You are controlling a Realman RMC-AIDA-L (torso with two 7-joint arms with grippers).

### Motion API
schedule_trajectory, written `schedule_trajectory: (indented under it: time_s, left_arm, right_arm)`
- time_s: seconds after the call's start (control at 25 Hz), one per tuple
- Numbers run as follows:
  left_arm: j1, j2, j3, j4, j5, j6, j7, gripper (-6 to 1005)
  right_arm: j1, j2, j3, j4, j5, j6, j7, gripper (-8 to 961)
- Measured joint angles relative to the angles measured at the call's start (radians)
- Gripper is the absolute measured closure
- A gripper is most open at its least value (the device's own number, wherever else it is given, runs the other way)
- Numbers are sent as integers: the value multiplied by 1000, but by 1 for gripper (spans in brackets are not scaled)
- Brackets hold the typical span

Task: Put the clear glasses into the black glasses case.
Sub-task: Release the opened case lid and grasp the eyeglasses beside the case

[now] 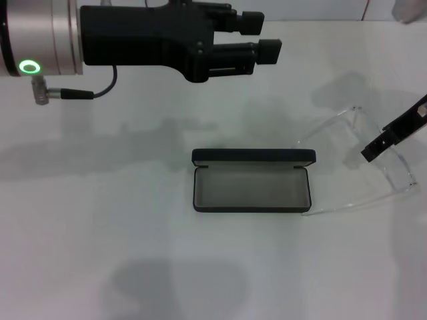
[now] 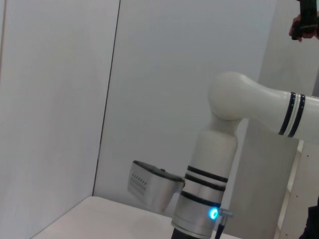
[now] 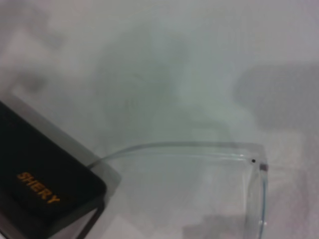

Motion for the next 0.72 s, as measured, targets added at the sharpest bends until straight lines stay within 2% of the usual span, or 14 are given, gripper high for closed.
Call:
schedule_trajectory:
  time_s: [0.28, 0.56, 0.72]
  left_arm:
    - [1, 0, 10, -13, -9, 1, 13, 510]
    - [0, 0, 9, -14, -10, 0, 14, 515]
    - [0, 0, 2, -14, -11, -1, 15, 518]
  right_arm:
    - [-24, 0, -30, 23, 0, 81, -4, 364]
    - [-36, -1, -36, 14, 3, 98, -6, 404]
    - [-40, -2, -70, 13, -3, 110, -8, 565]
